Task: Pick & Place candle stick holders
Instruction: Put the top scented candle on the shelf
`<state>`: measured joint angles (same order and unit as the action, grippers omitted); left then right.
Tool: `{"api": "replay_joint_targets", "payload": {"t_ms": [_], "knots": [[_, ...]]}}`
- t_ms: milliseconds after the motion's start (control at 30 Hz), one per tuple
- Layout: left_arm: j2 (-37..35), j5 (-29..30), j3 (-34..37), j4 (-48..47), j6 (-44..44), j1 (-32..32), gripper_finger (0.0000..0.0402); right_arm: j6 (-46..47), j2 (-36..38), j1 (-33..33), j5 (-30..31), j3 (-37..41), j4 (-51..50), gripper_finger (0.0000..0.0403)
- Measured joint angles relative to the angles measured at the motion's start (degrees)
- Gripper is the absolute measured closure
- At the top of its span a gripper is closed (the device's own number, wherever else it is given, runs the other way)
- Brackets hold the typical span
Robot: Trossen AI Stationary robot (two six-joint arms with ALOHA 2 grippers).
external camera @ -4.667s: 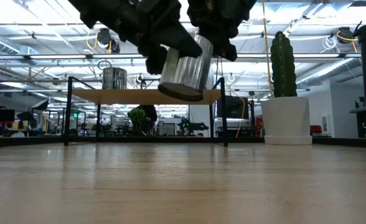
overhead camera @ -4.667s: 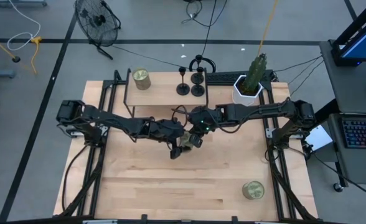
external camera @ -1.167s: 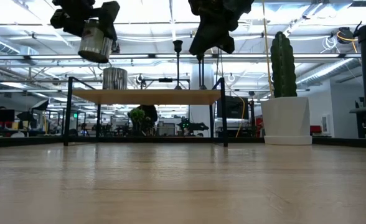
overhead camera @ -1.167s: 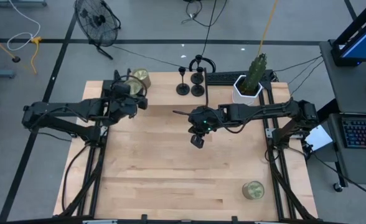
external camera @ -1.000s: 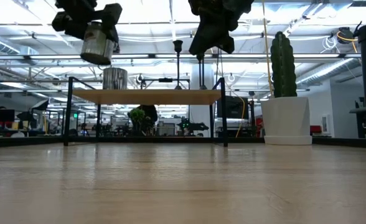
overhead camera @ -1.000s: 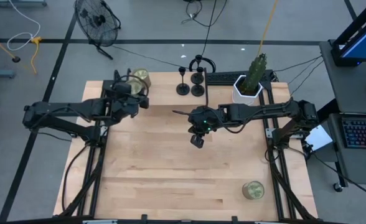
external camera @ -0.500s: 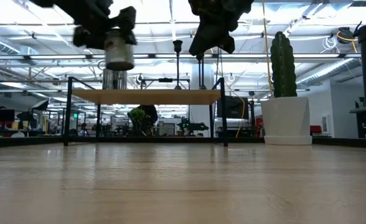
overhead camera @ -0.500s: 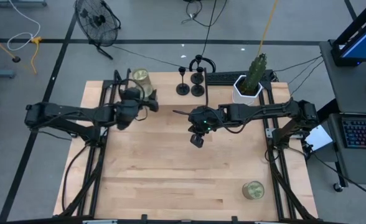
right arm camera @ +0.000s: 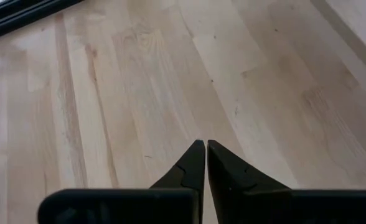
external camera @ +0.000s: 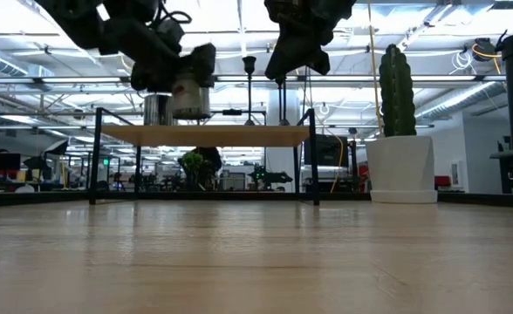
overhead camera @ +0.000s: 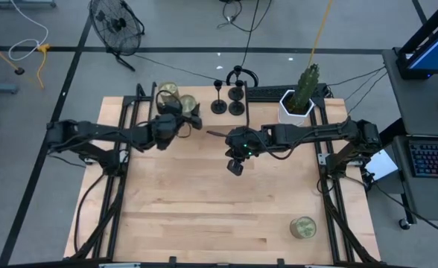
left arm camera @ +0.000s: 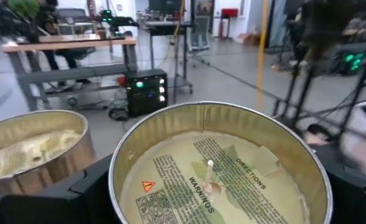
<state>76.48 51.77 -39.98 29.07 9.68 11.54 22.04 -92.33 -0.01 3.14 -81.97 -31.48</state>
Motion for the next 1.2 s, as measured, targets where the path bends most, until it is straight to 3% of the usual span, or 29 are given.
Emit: {"api": "replay_joint_targets", "payload": {"t_ms": [233, 867, 1067, 1200], "knots": [[2.8, -2.3, 0.0, 3.9, -1.6, 3.3, 0.0046, 0.4, 0.0, 0.0, 0.0, 0.0, 0.0, 0.0392], [3.1, -4.2, 0.0, -1.1, -1.9, 5.4, 0.0034, 0.4, 0.0, 0.0, 0.1, 0.0, 0.0, 0.0392], [3.0, -9.6, 0.0, -0.8, -1.2, 6.9, 0.0028, 0.4, 0.0, 0.0, 0.1, 0.0, 0.0, 0.0392], [3.0, -10.2, 0.0, -0.8, 0.1, 7.9, 0.0034, 0.4, 0.0, 0.0, 0.1, 0.0, 0.0, 0.0392]]}}
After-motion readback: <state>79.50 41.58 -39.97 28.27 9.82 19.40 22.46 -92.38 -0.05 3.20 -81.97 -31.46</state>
